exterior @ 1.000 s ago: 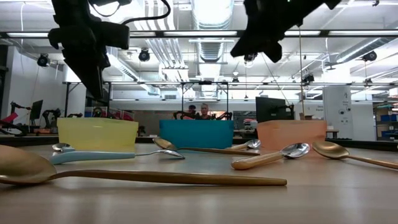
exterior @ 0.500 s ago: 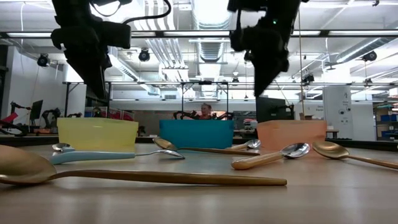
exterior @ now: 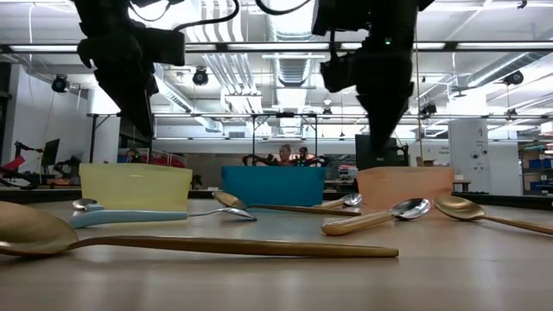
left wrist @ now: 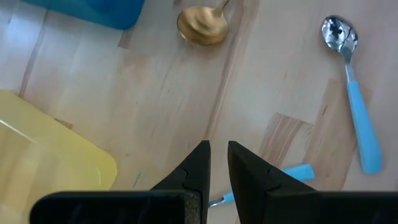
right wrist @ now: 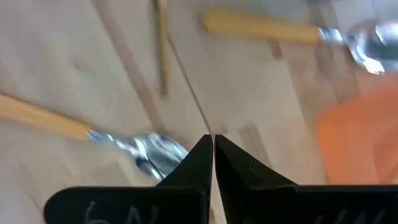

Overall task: Sort silverware by color (type)
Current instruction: Put the gold spoon into the yellow bin

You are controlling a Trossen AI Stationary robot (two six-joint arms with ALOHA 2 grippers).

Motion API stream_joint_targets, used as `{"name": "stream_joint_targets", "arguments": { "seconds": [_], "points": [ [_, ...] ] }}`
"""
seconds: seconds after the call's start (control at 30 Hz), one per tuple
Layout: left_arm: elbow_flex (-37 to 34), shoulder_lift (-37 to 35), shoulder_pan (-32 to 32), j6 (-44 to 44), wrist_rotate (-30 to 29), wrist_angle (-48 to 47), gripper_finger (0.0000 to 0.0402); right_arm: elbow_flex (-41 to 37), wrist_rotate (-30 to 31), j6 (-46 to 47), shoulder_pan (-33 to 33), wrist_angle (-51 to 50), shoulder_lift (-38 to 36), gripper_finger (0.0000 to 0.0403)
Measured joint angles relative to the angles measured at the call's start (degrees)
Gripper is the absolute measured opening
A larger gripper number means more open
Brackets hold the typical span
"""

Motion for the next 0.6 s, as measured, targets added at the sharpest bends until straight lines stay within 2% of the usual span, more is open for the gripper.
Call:
{"name": "stream_joint_targets", "arguments": {
  "seconds": [0.33, 0.5, 0.6],
  "points": [
    [-1.7, 0.0, 0.0, 1.5, 0.0, 2.7, 0.0038, 0.0, 0.0, -16.6, 2.4, 17.6, 4.3, 0.0019],
    [-1.9, 0.0, 0.0, 1.5, 0.0, 2.7, 0.0038, -0.1, -0.2, -17.0, 2.2, 21.8, 6.6, 0.0074],
    [-2.0, 0.0, -0.4, 1.5, 0.0, 2.7, 0.0038, -0.1, 2.3, -16.3, 2.3, 23.9, 8.2, 0.0117]
  ]
}}
